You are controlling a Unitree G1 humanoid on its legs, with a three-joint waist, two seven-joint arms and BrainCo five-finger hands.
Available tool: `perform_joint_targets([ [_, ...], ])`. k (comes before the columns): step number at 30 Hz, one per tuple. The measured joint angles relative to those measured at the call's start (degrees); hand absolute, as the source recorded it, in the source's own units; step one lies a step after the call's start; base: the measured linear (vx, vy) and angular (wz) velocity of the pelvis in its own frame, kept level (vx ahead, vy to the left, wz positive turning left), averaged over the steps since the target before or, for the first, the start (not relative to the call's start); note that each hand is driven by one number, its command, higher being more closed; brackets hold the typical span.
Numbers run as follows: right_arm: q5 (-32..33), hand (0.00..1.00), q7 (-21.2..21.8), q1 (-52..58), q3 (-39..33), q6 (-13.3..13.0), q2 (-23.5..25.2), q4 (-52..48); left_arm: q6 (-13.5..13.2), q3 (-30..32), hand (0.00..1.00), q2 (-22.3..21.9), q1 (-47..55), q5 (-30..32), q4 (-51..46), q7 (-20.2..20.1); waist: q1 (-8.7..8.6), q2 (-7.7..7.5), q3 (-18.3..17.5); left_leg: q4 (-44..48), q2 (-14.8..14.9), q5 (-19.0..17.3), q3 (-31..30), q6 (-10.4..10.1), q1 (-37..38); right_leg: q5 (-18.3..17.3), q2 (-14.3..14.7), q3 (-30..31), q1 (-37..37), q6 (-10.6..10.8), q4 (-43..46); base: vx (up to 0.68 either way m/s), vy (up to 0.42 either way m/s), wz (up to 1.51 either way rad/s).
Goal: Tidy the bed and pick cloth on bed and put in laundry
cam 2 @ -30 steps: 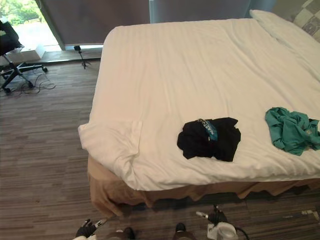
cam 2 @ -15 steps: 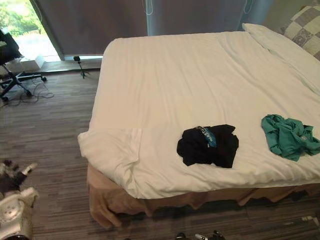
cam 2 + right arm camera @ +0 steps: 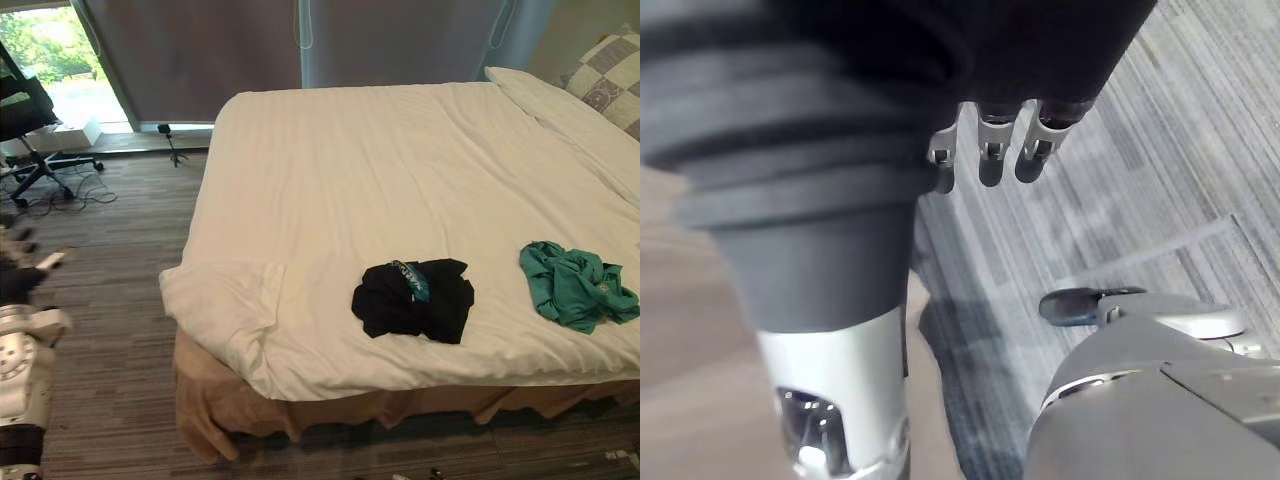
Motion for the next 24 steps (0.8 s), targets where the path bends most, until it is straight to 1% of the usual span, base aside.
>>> perform_joint_targets([
  [1, 0.38, 0.00, -0.09, 0.00, 0.51, -0.24, -0.02, -0.62, 0.72, -1.46, 0.00, 0.00, -1.48, 0.89, 1.49, -0.21, -0.07, 0.00, 0.04, 0.01, 0.04, 0.11, 0.37, -0.16, -0.32, 0.12, 0.07, 0.37, -0.67, -0.08, 0.04, 0.00, -0.025, -0.22],
  [2, 1.52, 0.00, -0.38, -0.46, 2.14, -0.78, -0.21, -1.80, 1.88, -4.00, 0.00, 0.00, -4.62, 2.74, 4.65, -0.21, -0.78, -0.06, 1.15, 0.31, 0.11, 0.47, 0.96, -0.43, -0.76, 0.34, 0.13, 0.70, -1.19, -0.22, 0.12, -0.01, -0.030, -0.13],
  [4, 1.63, 0.00, -0.50, -1.65, 2.83, -0.98, -0.27, -1.81, 2.85, -6.12, 0.00, 0.00, -7.02, 5.45, 7.92, 0.00, -2.23, 0.01, 2.01, 0.33, 0.30, 0.65, 1.37, -0.57, -1.32, 0.44, 0.31, 0.95, -2.15, -0.37, 0.54, -0.02, -0.036, -0.10],
  [5, 1.68, 0.00, -0.53, -1.90, 3.23, -1.04, -0.31, -1.84, 2.96, -6.74, 0.00, 0.00, -7.66, 6.05, 8.92, 0.19, -2.41, 0.05, 2.36, 0.33, 0.40, 0.66, 1.73, -0.57, -1.29, 0.54, 0.42, 1.15, -2.29, -0.51, 0.57, -0.04, -0.050, -0.28],
  [6, 1.99, 0.00, -0.57, -1.98, 4.53, -1.05, -0.31, -2.72, 3.84, -7.97, 0.00, 0.00, -9.09, 6.76, 10.90, 0.65, -2.55, 0.07, 3.14, 0.34, 0.82, 0.73, 2.72, -0.69, -1.32, 0.89, 0.82, 2.14, -2.99, -0.80, 0.70, -0.04, -0.048, -0.30],
  [10, 2.06, 0.00, -0.62, -1.77, 6.03, -0.94, -0.69, -5.98, 4.26, -9.63, 0.00, 0.00, -12.28, 9.60, 16.05, 1.07, -3.68, 0.41, 5.77, 0.36, 1.87, 1.32, 3.62, -0.83, -2.64, 1.01, 1.42, 2.44, -6.09, -0.97, 3.11, -0.07, -0.055, -0.16],
  [12, 2.50, 0.00, -0.59, -2.94, 6.40, -0.96, -0.72, -6.42, 4.16, -10.41, 0.00, -0.01, -15.29, 11.02, 18.48, 1.93, -4.03, 0.28, 8.29, 0.37, 1.92, 1.95, 3.74, -0.50, -4.16, 1.19, 1.42, 2.62, -8.32, -1.18, 4.50, -0.11, -0.030, -0.04],
  [14, 2.60, 0.00, -0.60, -4.22, 6.49, -0.98, -0.79, -6.79, 4.11, -10.90, 0.00, 0.02, -17.37, 13.73, 19.54, 3.58, -4.37, 0.14, 10.23, 0.37, 1.80, 2.36, 3.99, -0.05, -6.13, 2.01, 1.39, 3.68, -10.51, -1.18, 4.67, -0.14, -0.024, -0.08],
  [15, 2.60, 0.00, -0.60, -4.79, 6.60, -0.98, -0.84, -8.01, 4.14, -11.40, 1.00, 0.18, -18.65, 16.38, 19.78, 4.44, -4.44, 0.13, 12.01, 0.36, 1.62, 2.57, 4.37, 0.23, -6.88, 2.61, 1.26, 4.13, -11.37, -1.17, 4.40, -0.13, -0.012, -0.11],
  [17, 2.58, 0.00, -0.59, -5.95, 6.70, -0.99, -1.00, -8.64, 5.21, -12.04, 1.00, 0.30, -20.16, 19.94, 20.53, 4.93, -4.66, 0.25, 13.87, 0.36, 1.24, 3.04, 5.13, 0.74, -8.03, 3.34, 0.95, 4.73, -12.88, -1.02, 4.34, -0.12, -0.008, -0.15],
  [18, 2.57, 0.00, -0.61, -6.30, 6.82, -0.96, -1.29, -8.72, 6.22, -13.11, 1.00, 0.29, -20.77, 21.22, 21.41, 4.79, -4.93, 0.58, 14.56, 0.36, 0.98, 3.20, 5.45, 0.92, -8.34, 3.67, 0.83, 5.16, -13.33, -0.89, 4.28, -0.07, -0.001, -0.15],
  [19, 2.57, 0.00, -0.65, -6.30, 6.97, -0.94, -1.46, -8.77, 6.63, -13.85, 1.00, 0.33, -20.89, 22.06, 21.56, 4.57, -5.02, 0.74, 14.83, 0.36, 0.90, 3.21, 5.67, 0.94, -8.28, 3.75, 0.79, 5.29, -13.38, -0.83, 4.29, -0.06, 0.002, -0.14],
  [20, 2.57, 0.00, -0.83, -6.21, 7.22, -0.67, -1.70, -8.77, 7.54, -14.77, 1.00, 0.64, -21.17, 24.50, 21.87, 3.44, -5.15, 1.12, 15.08, 0.35, 0.77, 3.21, 6.07, 0.94, -8.16, 3.79, 0.71, 5.46, -13.42, -0.76, 4.29, -0.04, 0.005, -0.14],
  [21, 2.58, 0.00, -1.19, -6.28, 7.32, -0.41, -1.78, -8.77, 8.29, -15.91, 1.00, 1.31, -21.08, 27.93, 22.00, 1.37, -5.18, 1.42, 15.20, 0.33, 0.75, 3.20, 6.36, 0.94, -8.18, 3.79, 0.71, 5.65, -13.43, -0.74, 4.29, -0.03, 0.003, -0.12],
  [22, 2.61, 0.00, -1.35, -6.35, 7.53, -0.29, -1.91, -8.77, 8.59, -16.59, 1.00, 1.38, -21.11, 29.50, 22.02, 0.42, -5.19, 1.56, 15.22, 0.33, 0.75, 3.19, 6.42, 0.94, -8.17, 3.78, 0.72, 5.69, -13.44, -0.73, 4.27, -0.02, -0.007, -0.07],
  [23, 2.70, 0.00, -1.61, -6.45, 8.37, -0.12, -2.66, -8.78, 8.85, -17.87, 1.00, 1.80, -21.14, 32.50, 21.80, -1.15, -5.19, 2.00, 15.11, 0.30, 0.73, 3.18, 6.52, 0.94, -8.12, 3.74, 0.72, 5.74, -13.42, -0.67, 4.21, 0.00, 0.000, 0.00],
  [24, 3.04, 0.00, -1.69, -6.50, 8.33, -0.07, -2.93, -8.78, 8.99, -18.44, 1.00, 1.91, -21.14, 33.89, 21.76, -1.72, -5.19, 2.26, 14.99, 0.29, 0.71, 3.18, 6.53, 0.94, -8.08, 3.73, 0.71, 5.73, -13.37, -0.65, 4.12, 0.00, 0.000, 0.00],
])
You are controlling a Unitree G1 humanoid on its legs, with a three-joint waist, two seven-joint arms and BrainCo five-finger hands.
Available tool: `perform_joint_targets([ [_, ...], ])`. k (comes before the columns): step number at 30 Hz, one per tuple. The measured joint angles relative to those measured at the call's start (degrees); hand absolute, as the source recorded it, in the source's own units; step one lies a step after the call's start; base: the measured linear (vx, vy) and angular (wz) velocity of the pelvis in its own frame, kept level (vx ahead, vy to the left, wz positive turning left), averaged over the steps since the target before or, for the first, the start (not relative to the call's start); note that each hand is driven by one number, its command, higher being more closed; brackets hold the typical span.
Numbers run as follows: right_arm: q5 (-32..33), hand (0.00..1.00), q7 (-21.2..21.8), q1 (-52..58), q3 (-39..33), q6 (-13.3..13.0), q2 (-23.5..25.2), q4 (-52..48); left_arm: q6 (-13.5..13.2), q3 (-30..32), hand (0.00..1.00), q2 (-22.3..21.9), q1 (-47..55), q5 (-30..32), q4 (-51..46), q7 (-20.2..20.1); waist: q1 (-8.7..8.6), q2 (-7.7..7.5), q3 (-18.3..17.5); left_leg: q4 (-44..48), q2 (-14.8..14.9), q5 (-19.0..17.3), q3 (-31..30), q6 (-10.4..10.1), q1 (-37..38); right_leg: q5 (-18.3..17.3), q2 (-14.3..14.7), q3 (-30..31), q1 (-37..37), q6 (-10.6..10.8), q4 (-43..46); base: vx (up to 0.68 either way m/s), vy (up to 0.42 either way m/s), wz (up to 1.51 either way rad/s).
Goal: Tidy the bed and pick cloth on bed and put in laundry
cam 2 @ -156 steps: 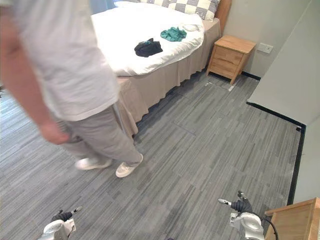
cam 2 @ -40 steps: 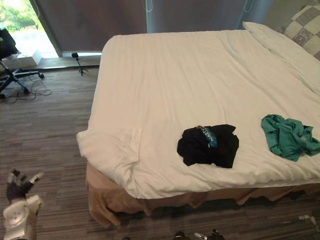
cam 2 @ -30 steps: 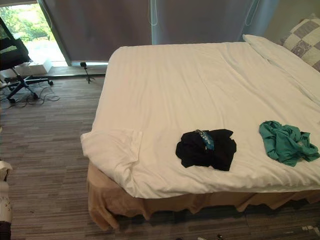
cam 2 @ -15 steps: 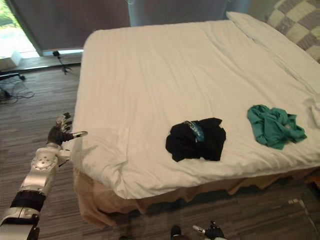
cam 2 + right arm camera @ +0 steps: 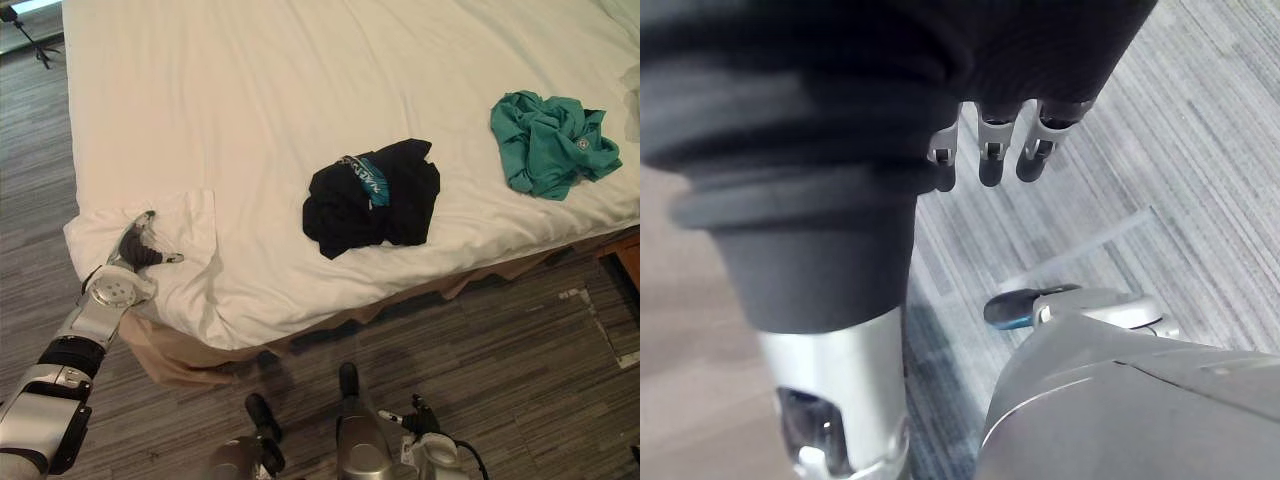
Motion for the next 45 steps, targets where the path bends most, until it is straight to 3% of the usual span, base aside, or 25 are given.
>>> perform_joint_targets([
  [6, 0.72, 0.00, 0.09, -1.39, -0.17, 0.46, -1.62, 0.85, 1.45, -0.78, 1.00, -0.12, 2.97, 1.08, -0.41, -1.33, -0.23, 1.27, -1.00, -0.27, -0.32, -0.44, -0.39, -0.16, 2.83, -0.64, -0.28, -0.51, 3.38, 1.05, -0.89, 0.04, -0.001, 0.03],
  [10, 0.66, 0.00, 0.16, -1.41, -2.64, 0.61, -2.35, 3.19, 0.76, 2.76, 1.00, -3.07, 10.76, -4.03, -1.67, -1.23, -0.17, 2.13, -2.88, -0.25, -0.87, -0.45, -2.03, -0.14, 4.59, -1.62, -1.04, -2.74, 7.10, 2.30, -1.95, 0.06, 0.004, 0.26],
  [11, 0.62, 0.00, 0.21, -1.31, -3.03, 0.95, -2.23, 3.91, 0.65, 4.94, 0.00, -3.76, 13.93, -5.39, -1.69, -1.17, -0.09, 2.03, -3.93, -0.15, -0.80, -0.45, -2.97, -0.15, 5.08, -1.81, -1.04, -3.67, 8.07, 2.56, -2.28, 0.08, -0.008, 0.27],
  [15, 0.43, 0.00, 0.76, -0.59, -6.79, 1.16, -1.99, 6.38, 1.20, 13.79, 0.00, -6.53, 24.17, -7.59, 1.22, 0.22, 1.03, 1.66, -6.74, 0.02, -0.66, -0.46, -4.54, -0.16, 6.05, -2.66, -0.97, -6.01, 10.77, 2.83, -2.61, 0.06, -0.019, 0.29],
  [18, -0.99, 0.00, 1.42, 0.71, -9.32, 1.19, -1.92, 8.36, 2.59, 21.61, 0.00, -9.19, 30.88, -7.53, 4.90, 1.45, 3.49, 0.58, -9.27, 0.03, -0.62, -0.69, -5.50, -0.46, 6.09, -3.24, -1.01, -7.69, 11.31, 2.11, -2.63, 0.03, -0.009, 0.31],
  [20, -1.02, 0.00, 2.24, 1.47, -12.45, 1.27, -1.84, 10.04, 4.88, 29.75, 0.00, -11.24, 34.20, -7.69, 7.65, 3.39, 4.06, -1.08, -10.37, 0.00, -0.55, -0.73, -7.27, -0.41, 6.83, -4.12, -1.23, -10.37, 13.79, 1.55, -2.83, -0.02, -0.008, 0.55],
  [22, -0.52, 0.00, 2.58, 2.18, -14.25, 1.51, -1.93, 10.16, 6.21, 35.05, 0.00, -12.03, 35.48, -8.00, 8.28, 4.36, 4.81, -1.31, -11.71, -0.29, -0.56, -1.37, -7.37, -0.35, 6.98, -4.65, -1.24, -11.24, 14.50, 1.48, -2.80, -0.04, 0.000, 0.20],
  [23, -0.17, 0.00, 2.79, 2.47, -15.55, 1.69, -1.89, 10.13, 9.09, 39.00, 0.00, -12.05, 36.36, -8.00, 10.58, 5.26, 4.85, -1.74, -13.01, -0.30, -0.56, -1.58, -7.36, -0.35, 7.14, -4.92, -1.21, -11.41, 14.61, 1.38, -2.66, -0.04, 0.008, 0.05],
  [25, 1.34, 0.00, 3.09, 2.92, -17.20, 2.34, -1.97, 10.10, 13.23, 45.57, 0.00, -12.11, 39.74, -7.60, 13.83, 5.64, 5.00, -1.85, -13.70, -0.31, -0.57, -2.03, -6.99, -0.36, 7.82, -5.14, -1.21, -11.20, 14.77, 1.17, -2.54, -0.01, 0.009, -0.06],
  [27, 3.59, 0.00, 3.00, 4.65, -18.80, 3.85, -1.93, 10.17, 15.69, 51.06, 0.00, -13.04, 44.24, -5.29, 15.91, 5.36, 5.63, -1.53, -14.01, -0.31, -0.57, -2.69, -6.59, -0.46, 7.89, -5.29, -1.24, -11.02, 14.68, 1.28, -2.66, -0.01, 0.005, -0.06],
  [29, 5.79, 0.00, 2.37, 6.01, -20.46, 4.93, -1.79, 10.88, 16.14, 53.70, 0.00, -14.11, 46.87, -3.91, 16.26, 5.27, 6.52, -1.40, -14.61, -0.31, -0.61, -3.12, -6.36, -0.27, 7.93, -5.41, -1.33, -10.98, 14.67, 1.34, -2.74, 0.01, 0.004, 0.02],
  [31, 10.74, 0.00, -1.83, 6.57, -25.29, 6.65, -1.16, 12.47, 15.79, 55.67, 0.00, -17.56, 49.87, -1.62, 17.27, 4.68, 6.77, -0.90, -15.27, -0.31, -0.72, -3.70, -5.29, -0.55, 7.99, -5.71, -1.55, -10.36, 14.48, 1.43, -2.69, 0.04, 0.023, -0.03],
  [32, 11.77, 0.00, -2.95, 6.45, -26.38, 6.75, -0.83, 12.38, 15.46, 55.40, 0.00, -18.54, 50.05, -1.12, 17.26, 4.34, 6.78, -0.77, -15.26, -0.31, -0.71, -3.84, -4.78, -0.73, 7.99, -5.71, -1.54, -9.93, 14.28, 1.42, -2.68, 0.04, 0.022, -0.18],
  [33, 13.23, 1.00, -4.99, 6.31, -27.78, 6.73, -0.29, 12.14, 14.65, 54.28, 0.00, -20.24, 50.09, -0.79, 17.25, 3.85, 6.81, -0.82, -15.23, -0.31, -0.66, -3.87, -4.09, -0.76, 8.01, -5.66, -1.52, -9.55, 14.02, 1.41, -2.67, 0.05, 0.011, -0.28],
  [36, 17.21, 1.00, -11.69, 6.22, -34.26, 6.72, 0.64, 11.79, 11.57, 45.01, 0.00, -26.74, 47.67, -0.86, 17.08, 2.63, 6.78, -0.70, -15.87, -0.31, -0.51, -4.09, -1.43, -1.25, 9.24, -5.32, -1.40, -7.27, 14.03, 1.28, -2.60, 0.08, 0.013, -0.44],
  [38, 18.78, 1.00, -16.16, 5.94, -41.77, 6.54, -0.04, 10.17, 9.40, 36.53, 0.00, -29.08, 43.94, -2.29, 16.75, 2.63, 6.20, -1.61, -16.69, -0.29, -0.41, -4.52, 0.33, -1.64, 9.88, -5.33, -0.81, -5.54, 13.75, 1.27, -2.61, 0.06, -0.012, -0.39],
  [40, 18.72, 1.00, -18.63, 4.82, -45.78, 5.51, -1.21, 9.37, 8.15, 32.62, 0.00, -28.95, 41.84, -4.31, 15.23, 2.73, 5.11, -2.49, -17.34, -0.29, -0.47, -4.52, 0.67, -1.64, 9.74, -5.32, -0.59, -5.18, 13.42, 1.27, -2.59, 0.04, -0.028, -0.18],
  [42, 18.52, 1.00, -21.28, 3.26, -49.31, 2.79, -5.42, 7.58, 5.64, 26.21, 0.00, -27.63, 39.67, -6.60, 12.47, 2.92, 3.67, -3.67, -18.01, -0.27, -0.45, -4.53, 1.69, -1.63, 9.95, -5.31, -0.41, -4.10, 13.05, 1.28, -2.43, 0.02, -0.031, -0.19],
  [45, 16.22, 1.00, -21.50, 2.25, -48.24, -1.25, -10.25, -1.75, 4.60, 21.54, 0.00, -26.00, 39.01, -7.67, 10.88, 3.33, 2.59, -3.86, -17.85, 0.02, -0.35, -4.53, 1.94, -1.62, 10.09, -5.30, -0.66, -3.05, 12.08, 1.28, -1.53, 0.00, -0.024, -0.20],
])
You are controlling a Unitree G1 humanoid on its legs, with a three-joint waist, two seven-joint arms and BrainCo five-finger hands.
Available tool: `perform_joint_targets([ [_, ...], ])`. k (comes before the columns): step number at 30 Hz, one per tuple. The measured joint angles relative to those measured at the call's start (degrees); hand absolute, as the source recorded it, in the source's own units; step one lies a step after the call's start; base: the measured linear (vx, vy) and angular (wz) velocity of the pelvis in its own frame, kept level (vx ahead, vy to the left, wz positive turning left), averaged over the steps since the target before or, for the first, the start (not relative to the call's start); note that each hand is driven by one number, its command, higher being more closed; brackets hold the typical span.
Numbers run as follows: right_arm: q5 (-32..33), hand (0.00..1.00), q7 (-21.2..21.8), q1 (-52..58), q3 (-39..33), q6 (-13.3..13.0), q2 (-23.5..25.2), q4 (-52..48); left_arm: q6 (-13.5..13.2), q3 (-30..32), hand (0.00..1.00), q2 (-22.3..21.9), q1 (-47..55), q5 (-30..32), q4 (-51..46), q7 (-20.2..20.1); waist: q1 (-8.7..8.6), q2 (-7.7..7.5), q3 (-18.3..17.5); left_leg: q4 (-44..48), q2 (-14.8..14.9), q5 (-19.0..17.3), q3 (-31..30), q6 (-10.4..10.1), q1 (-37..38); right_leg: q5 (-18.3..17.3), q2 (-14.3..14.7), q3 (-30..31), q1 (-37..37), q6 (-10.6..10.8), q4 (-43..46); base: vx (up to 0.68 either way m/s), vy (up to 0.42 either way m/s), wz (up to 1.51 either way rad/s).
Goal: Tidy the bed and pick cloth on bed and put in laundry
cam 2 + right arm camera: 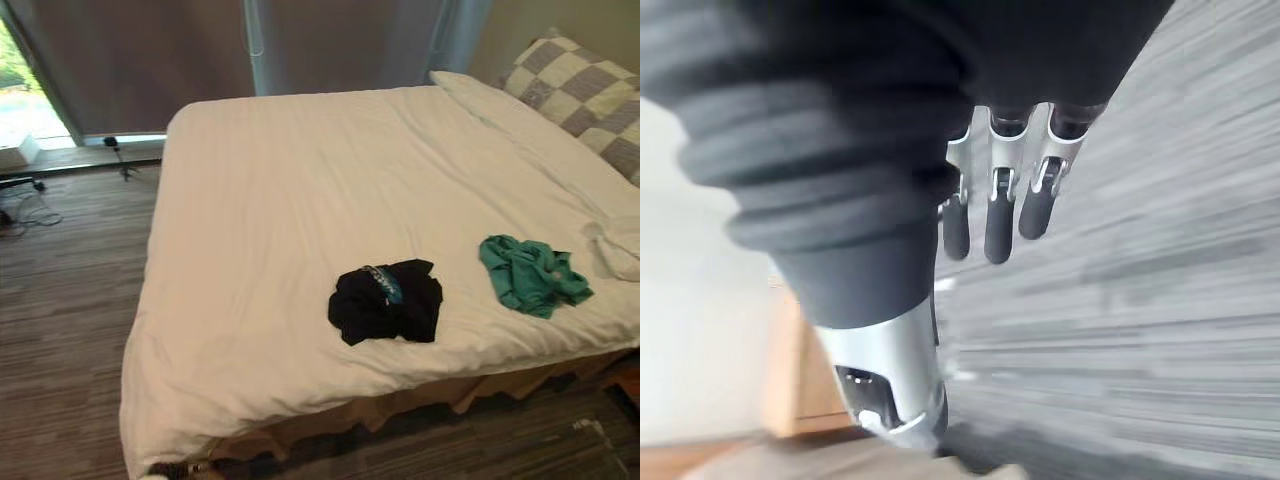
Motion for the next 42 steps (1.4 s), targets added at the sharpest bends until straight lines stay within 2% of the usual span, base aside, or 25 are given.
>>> perform_joint_targets([
  [3, -2.33, 1.00, 0.20, -2.07, 6.10, -2.84, -5.41, -9.44, -0.68, -3.51, 0.00, 1.23, 1.33, -1.05, -0.19, 0.77, -0.25, 0.30, 0.03, 0.02, -0.08, 0.00, 0.71, 0.00, 0.00, 0.00, 0.01, 0.92, -1.11, 0.00, 1.08, -0.05, -0.024, -0.16],
  [5, -5.02, 1.00, 1.80, -6.07, 13.02, -4.22, -8.51, -17.71, -1.14, -5.95, 0.00, 1.96, 2.33, -1.03, -0.72, 0.79, -0.37, 0.35, 0.43, 0.03, -0.24, 0.02, 0.77, 0.03, -0.10, 0.02, 0.06, 1.16, -1.60, 0.00, 1.35, -0.10, -0.037, -0.07],
  [9, -8.92, 1.00, 6.37, -10.69, 23.27, -4.74, -9.46, -26.79, -1.33, -7.96, 0.00, 1.81, 2.84, -0.95, -0.84, 0.58, 0.10, 0.74, 0.86, 0.01, -0.30, 0.38, 0.31, 0.36, -0.32, 0.08, 0.24, 1.11, -2.56, -0.11, 2.11, -0.11, -0.049, 0.00],
  [11, -9.45, 1.00, 11.52, -12.45, 30.55, -5.69, -9.48, -32.44, -0.84, -8.23, 0.00, 1.78, 3.78, -0.24, -1.14, 0.39, 0.36, 0.87, 0.87, 0.00, -0.27, 0.55, -0.41, 0.45, -0.93, 0.10, 0.22, 0.64, -3.30, -0.14, 2.19, -0.10, -0.038, 0.09],
  [12, -9.48, 1.00, 12.81, -12.86, 31.89, -5.75, -9.48, -33.76, -0.64, -8.23, 0.00, 1.79, 4.00, 0.17, -1.20, 0.35, 0.38, 0.92, 0.84, 0.00, -0.27, 0.60, -0.51, 0.47, -1.16, 0.10, 0.20, 0.51, -3.43, -0.14, 2.17, -0.05, -0.036, 0.10],
  [13, -9.40, 1.00, 16.94, -14.98, 36.12, -6.01, -9.56, -36.48, 0.37, -8.17, 0.00, 1.80, 4.57, 0.42, -1.18, 0.16, 0.51, 0.99, 0.96, 0.00, -0.29, 0.78, -0.65, 0.54, -1.50, 0.17, 0.15, 0.25, -3.50, -0.19, 2.13, 0.00, -0.027, 0.09],
  [14, -9.01, 1.00, 20.61, -18.19, 40.52, -6.09, -9.65, -36.89, 1.34, -8.16, 0.00, 1.80, 4.98, 1.19, -0.85, -0.24, 0.54, 0.92, 1.00, 0.01, -0.29, 0.89, -0.97, 0.62, -1.74, 0.24, 0.14, -0.11, -3.39, -0.19, 2.12, 0.01, -0.024, 0.12],
  [16, -7.72, 1.00, 24.59, -21.26, 44.59, -6.10, -9.68, -37.30, 1.94, -8.14, 0.00, 1.79, 5.00, 1.42, -0.14, -0.58, 0.59, 0.96, 0.99, 0.02, -0.29, 1.14, -1.97, 0.75, -2.16, 0.27, 0.09, -0.84, -3.26, -0.21, 2.11, 0.01, -0.014, 0.21],
  [17, -5.80, 1.00, 27.95, -23.81, 47.95, -6.11, -9.62, -37.43, 2.16, -8.13, 0.00, 1.79, 4.77, 1.42, -0.02, -0.62, 0.99, 0.44, 1.40, 0.03, -0.25, 1.28, -2.18, 0.77, -2.26, 0.31, 0.09, -1.07, -3.21, -0.24, 2.08, 0.00, -0.018, 0.19],
  [18, -3.32, 1.00, 31.58, -26.28, 52.06, -6.09, -9.29, -38.15, 2.35, -8.04, 0.00, 1.68, 4.70, 1.33, 0.10, -0.57, 1.92, 0.01, 1.70, 0.04, -0.17, 1.42, -2.47, 0.79, -2.29, 0.34, 0.14, -1.37, -3.02, -0.28, 1.99, 0.00, -0.017, 0.15],
  [19, -2.12, 1.00, 33.08, -27.12, 53.61, -6.07, -8.82, -38.72, 2.43, -7.93, 0.00, 1.68, 4.64, 1.31, 0.10, -0.41, 2.34, -0.13, 1.84, 0.04, -0.15, 1.49, -2.85, 0.86, -2.29, 0.34, 0.12, -1.79, -2.75, -0.28, 1.90, 0.01, -0.012, 0.29],
  [21, 2.82, 1.00, 38.14, -29.69, 59.68, -5.05, -4.44, -42.44, 2.49, -7.82, 0.00, 1.52, 3.40, 1.08, 0.78, 0.04, 3.29, -0.55, 2.50, 0.04, -0.08, 1.58, -4.42, 0.96, -2.45, 0.53, -0.02, -3.19, -1.66, -0.57, 1.41, 0.00, -0.001, 0.35],
  [24, 5.15, 1.00, 41.98, -32.94, 68.65, -3.27, 0.44, -45.36, 2.50, -8.25, 0.00, 1.44, 1.40, -0.37, 1.66, 0.71, 3.90, -0.70, 4.32, 0.05, -0.09, 2.45, -5.86, 1.56, -4.57, 1.84, -0.13, -4.00, -2.68, -0.83, 0.78, -0.05, 0.007, 0.27],
  [26, 4.92, 1.00, 44.13, -37.25, 77.22, -1.40, 5.09, -44.91, 2.48, -8.30, 0.00, 1.93, -2.03, -2.48, 1.69, 1.57, 5.39, -1.27, 9.03, 0.06, -0.16, 3.76, -6.94, 2.29, -7.45, 3.16, -0.29, -4.41, -4.88, -1.19, 0.74, -0.15, 0.016, 0.24],
  [29, 3.96, 1.00, 44.12, -39.09, 83.48, -0.29, 9.03, -44.38, 1.70, -8.29, 0.00, 2.22, -4.99, -5.17, 1.61, 2.49, 7.12, -1.65, 14.30, 0.05, -0.28, 5.25, -8.57, 3.02, -10.59, 4.22, -0.69, -5.32, -6.97, -1.53, 0.56, -0.14, 0.007, 0.28],
  [35, 0.60, 1.00, 42.14, -42.75, 89.55, 1.10, 13.07, -40.23, -0.59, -9.29, 0.00, 2.62, -7.22, -7.08, 1.35, 4.33, 7.70, -0.88, 20.24, 0.04, -1.02, 7.46, -9.94, 4.26, -16.43, 5.92, -1.43, -5.46, -12.08, -1.54, 0.58, -0.10, 0.024, 0.13],
  [37, 0.24, 1.00, 40.58, -43.18, 89.98, 1.22, 12.88, -39.79, -1.10, -10.93, 0.00, 2.87, -8.62, -7.85, 1.14, 4.32, 7.81, 0.14, 22.61, 0.04, -1.30, 7.97, -10.45, 4.59, -18.33, 6.43, -1.59, -5.59, -13.79, -1.36, 0.57, -0.08, 0.026, 0.08],
  [42, 0.19, 1.00, 36.93, -44.29, 90.93, 1.12, 12.91, -33.02, -1.33, -17.24, 0.00, 2.95, -12.19, -9.24, 1.15, 4.41, 7.27, 3.49, 24.51, 0.03, -1.43, 9.94, -11.68, 5.22, -24.59, 7.83, -1.61, -6.54, -19.37, -1.41, 0.35, -0.05, 0.021, 0.11],
])
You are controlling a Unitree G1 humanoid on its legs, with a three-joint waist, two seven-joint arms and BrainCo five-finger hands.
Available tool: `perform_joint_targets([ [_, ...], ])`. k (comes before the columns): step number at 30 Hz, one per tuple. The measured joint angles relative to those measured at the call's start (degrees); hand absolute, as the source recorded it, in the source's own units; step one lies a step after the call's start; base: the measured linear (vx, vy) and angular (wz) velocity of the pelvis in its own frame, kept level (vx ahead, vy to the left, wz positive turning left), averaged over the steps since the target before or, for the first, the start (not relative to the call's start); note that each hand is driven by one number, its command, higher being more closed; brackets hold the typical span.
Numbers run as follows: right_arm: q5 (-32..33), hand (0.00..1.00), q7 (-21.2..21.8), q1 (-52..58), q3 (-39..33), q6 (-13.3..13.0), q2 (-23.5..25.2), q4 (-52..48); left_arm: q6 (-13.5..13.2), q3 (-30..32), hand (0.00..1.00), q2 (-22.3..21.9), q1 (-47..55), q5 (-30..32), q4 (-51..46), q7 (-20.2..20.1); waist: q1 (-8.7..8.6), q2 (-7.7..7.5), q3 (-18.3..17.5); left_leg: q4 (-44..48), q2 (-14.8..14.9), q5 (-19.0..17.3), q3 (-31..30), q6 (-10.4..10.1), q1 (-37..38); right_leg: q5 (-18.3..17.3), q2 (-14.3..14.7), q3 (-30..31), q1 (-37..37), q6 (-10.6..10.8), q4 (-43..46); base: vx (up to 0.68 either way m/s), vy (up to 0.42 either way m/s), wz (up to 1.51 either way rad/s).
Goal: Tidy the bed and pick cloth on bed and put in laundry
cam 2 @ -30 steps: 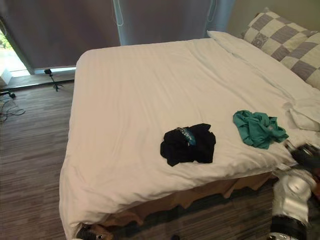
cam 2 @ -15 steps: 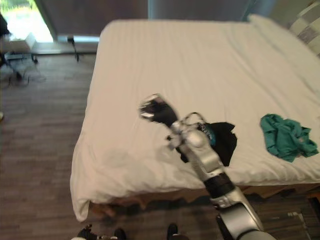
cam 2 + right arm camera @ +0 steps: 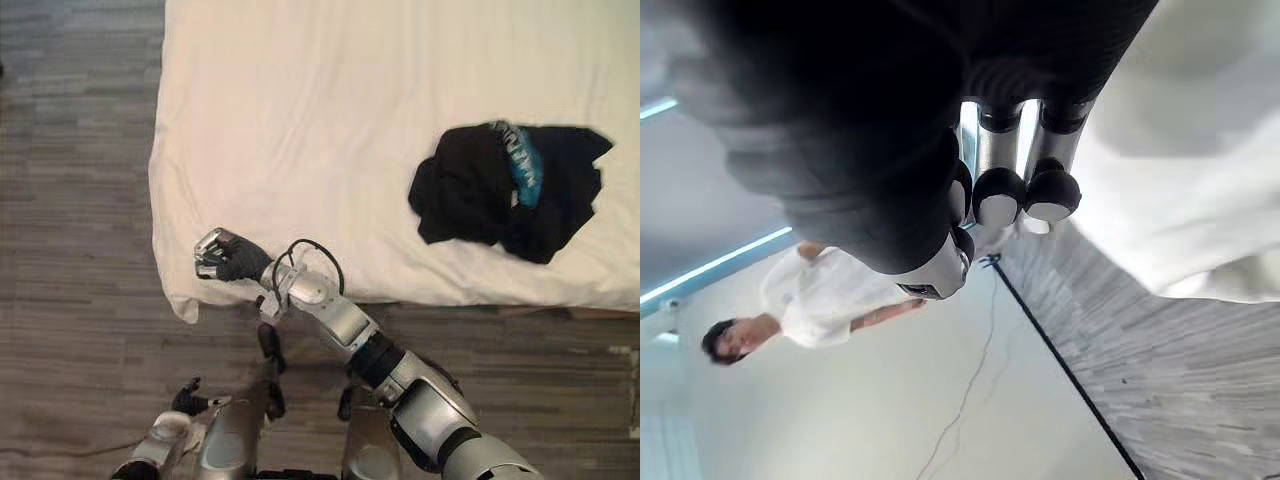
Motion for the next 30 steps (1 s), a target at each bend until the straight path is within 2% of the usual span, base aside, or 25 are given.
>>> perform_joint_targets([
  [2, 0.05, 1.00, -1.62, -0.31, -0.31, -0.33, 0.03, 3.16, -0.71, -3.16, 0.00, 0.26, -1.73, -1.91, 0.02, -0.01, 0.03, 1.42, 0.74, 0.01, 0.03, 0.73, -0.47, 0.16, -2.49, 0.83, 0.07, -0.41, -2.03, -0.08, -0.51, -0.03, 0.011, 0.12],
  [4, 0.04, 1.00, -1.93, -0.65, -2.02, -2.30, 0.51, 6.71, -1.31, -6.57, 0.00, 0.42, -3.18, -4.93, -0.21, 0.01, -0.02, 3.26, 1.45, 0.02, -0.09, 1.55, -1.26, 0.34, -4.64, 1.47, 0.01, -1.14, -3.45, -0.15, -1.06, -0.02, 0.009, 0.15],
  [7, 0.00, 1.00, -1.68, -2.87, -3.12, -4.94, 2.38, 12.65, -2.31, -8.66, 0.00, 0.60, -3.65, -7.40, -0.79, -0.06, -0.05, 4.64, 1.74, 0.03, -0.12, 1.93, -1.43, 0.42, -5.77, 2.06, -0.03, -1.61, -4.26, -0.07, -1.62, -0.01, 0.000, 0.04],
  [8, 0.00, 1.00, -0.27, -3.78, -4.02, -6.68, 2.67, 16.08, -2.84, -9.22, 0.00, 0.22, -4.11, -7.58, -1.00, -0.10, -0.05, 5.65, 1.87, 0.02, -0.25, 2.04, -1.50, 0.52, -5.79, 2.35, -0.12, -1.62, -4.14, -0.03, -1.87, 0.00, 0.000, 0.00],
  [11, -0.01, 1.00, 2.74, -5.03, -4.53, -9.15, 2.66, 20.50, -4.50, -10.72, 0.00, -0.37, -4.16, -7.56, -1.38, -0.23, -0.26, 7.43, 1.77, 0.02, -0.72, 2.07, -1.57, 0.58, -6.04, 2.89, -0.54, -1.73, -4.13, 0.25, -2.67, -0.04, 0.008, 0.00],
  [14, 0.03, 1.00, 5.07, -7.10, -6.72, -10.32, 3.46, 24.70, -5.14, -11.16, 0.00, -0.69, -4.14, -7.51, -1.83, -1.24, -0.55, 8.46, 1.88, 0.01, -1.15, 1.90, -1.99, 0.36, -6.16, 3.21, -0.69, -1.76, -3.94, 0.48, -3.38, -0.06, 0.014, -0.01],
  [18, 0.33, 1.00, 7.80, -7.39, -12.18, -11.73, 4.53, 29.34, -6.27, -10.63, 0.00, -0.69, -3.24, -7.38, -2.36, -1.74, -0.52, 8.45, 2.17, 0.01, -1.28, 1.81, -3.07, 0.49, -4.19, 3.46, -0.65, -2.30, -1.28, 0.57, -3.97, -0.07, 0.006, 0.10],
  [20, 0.41, 1.00, 8.60, -5.95, -14.47, -11.73, 4.52, 28.57, -6.89, -9.02, 0.00, -0.69, -1.53, -7.36, -3.54, -1.77, -0.52, 8.11, 2.55, 0.00, -1.41, 1.79, -2.99, 0.50, -2.75, 3.38, -0.73, -2.12, 0.26, 0.71, -4.18, -0.06, -0.001, 0.03],
  [22, 0.32, 1.00, 9.85, -1.61, -16.41, -11.96, 3.89, 23.26, -7.35, -6.23, 0.00, -0.69, 0.06, -6.31, -4.09, -2.52, -0.57, 7.44, 2.72, -0.01, -1.74, 1.76, -2.92, 0.48, -1.72, 3.35, -1.14, -1.99, 1.27, 1.25, -4.17, -0.04, -0.003, -0.02],
  [24, -0.07, 1.00, 10.76, 4.10, -15.12, -11.02, 1.97, 15.32, -7.19, -3.93, 0.00, -0.57, 1.63, -5.01, -3.95, -2.87, -0.95, 5.84, 2.11, -0.03, -1.76, 1.53, -2.60, 0.15, -0.79, 3.27, -1.50, -1.46, 1.85, 1.48, -4.17, -0.01, -0.012, -0.11],
  [26, -0.15, 1.00, 12.21, 13.13, -11.52, -8.12, -1.60, 5.53, -6.10, -1.57, 0.00, 0.56, 4.16, -2.91, -3.65, -4.02, -1.59, 2.15, 0.34, -0.03, -1.95, 0.54, -1.29, 0.11, 1.92, 2.81, -1.64, -0.45, 4.07, 2.07, -4.19, 0.07, -0.008, -0.23],
  [27, -0.18, 1.00, 12.84, 15.93, -10.12, -7.54, -2.75, 3.01, -5.78, -1.18, 0.00, 1.02, 4.63, -2.82, -3.17, -4.09, -1.71, 0.80, -0.47, -0.03, -1.94, 0.11, -1.09, -0.03, 3.07, 2.60, -1.63, -0.21, 5.01, 2.22, -4.19, 0.14, -0.017, -0.29],
  [28, -0.27, 1.00, 14.18, 20.92, -6.93, -6.36, -4.70, -1.79, -5.17, -0.81, 0.00, 2.05, 5.65, -1.83, -1.96, -4.35, -2.34, -1.87, -2.97, -0.10, -1.67, -0.90, -0.07, -0.45, 5.28, 1.83, -1.51, 0.04, 6.69, 2.01, -4.19, 0.14, -0.025, -0.32],
  [30, -0.47, 1.00, 15.65, 25.98, -3.37, -4.97, -6.59, -9.44, -4.26, -0.29, 0.00, 2.76, 6.93, -1.06, -0.34, -4.88, -3.25, -4.53, -6.87, -0.34, -1.33, -2.13, 0.76, -1.07, 7.56, 0.77, -1.23, 0.63, 8.44, 1.92, -4.17, 0.18, -0.037, -0.31],
])
